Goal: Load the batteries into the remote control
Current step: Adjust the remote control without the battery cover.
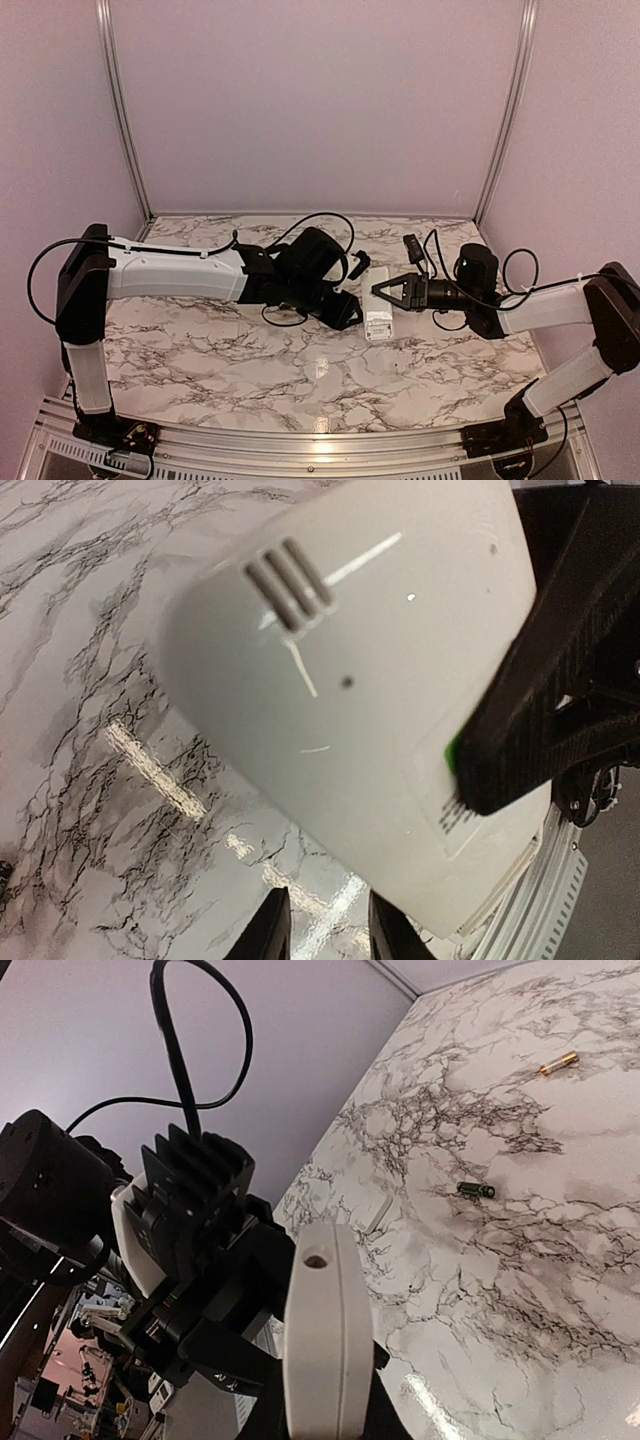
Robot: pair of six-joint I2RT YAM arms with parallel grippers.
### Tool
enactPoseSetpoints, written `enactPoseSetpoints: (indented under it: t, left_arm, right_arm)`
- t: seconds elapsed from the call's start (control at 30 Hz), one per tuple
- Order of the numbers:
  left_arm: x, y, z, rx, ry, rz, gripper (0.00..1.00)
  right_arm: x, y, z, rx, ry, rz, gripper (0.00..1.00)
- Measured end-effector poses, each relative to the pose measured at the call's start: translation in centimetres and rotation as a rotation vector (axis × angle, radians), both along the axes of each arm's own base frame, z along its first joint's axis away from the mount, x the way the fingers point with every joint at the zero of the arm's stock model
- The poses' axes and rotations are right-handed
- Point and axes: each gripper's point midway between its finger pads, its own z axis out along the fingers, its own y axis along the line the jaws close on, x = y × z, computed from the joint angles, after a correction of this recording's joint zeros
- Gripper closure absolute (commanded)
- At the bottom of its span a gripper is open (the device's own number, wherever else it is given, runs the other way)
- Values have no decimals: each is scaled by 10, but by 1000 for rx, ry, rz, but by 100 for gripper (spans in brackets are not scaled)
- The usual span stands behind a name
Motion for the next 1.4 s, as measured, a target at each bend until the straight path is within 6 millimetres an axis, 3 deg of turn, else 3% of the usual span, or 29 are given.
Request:
enactPoseSetpoints:
  t: [0.13,0.37,0.47,0.63,0.8,0.93,1.07,1.4]
  left_arm:
    - [7,8,-4,7,4,11,50]
    - [52,69,-9,40,19,80,48]
    - [52,84,-2,-5,37,68,51]
    - [41,65,18,-67,28,18,59]
    - [55,39,52,-125,-30,16,60]
    - [61,24,67,-149,-58,9,62]
    - [57,13,69,-138,-67,-5,63]
    - [57,13,54,-92,-56,-1,63]
  right_arm:
    - [2,-1,0,-3,-5,-12,100]
    - [6,-8,8,2,-39,-40,100]
    - [5,-9,12,15,-54,-42,100]
    - [1,-6,13,40,-50,-18,100]
    - [-5,-1,13,39,-51,10,99]
    - [-8,2,10,31,-46,23,96]
    - [-9,4,6,21,-34,30,93]
    - [-9,6,-5,-6,2,35,88]
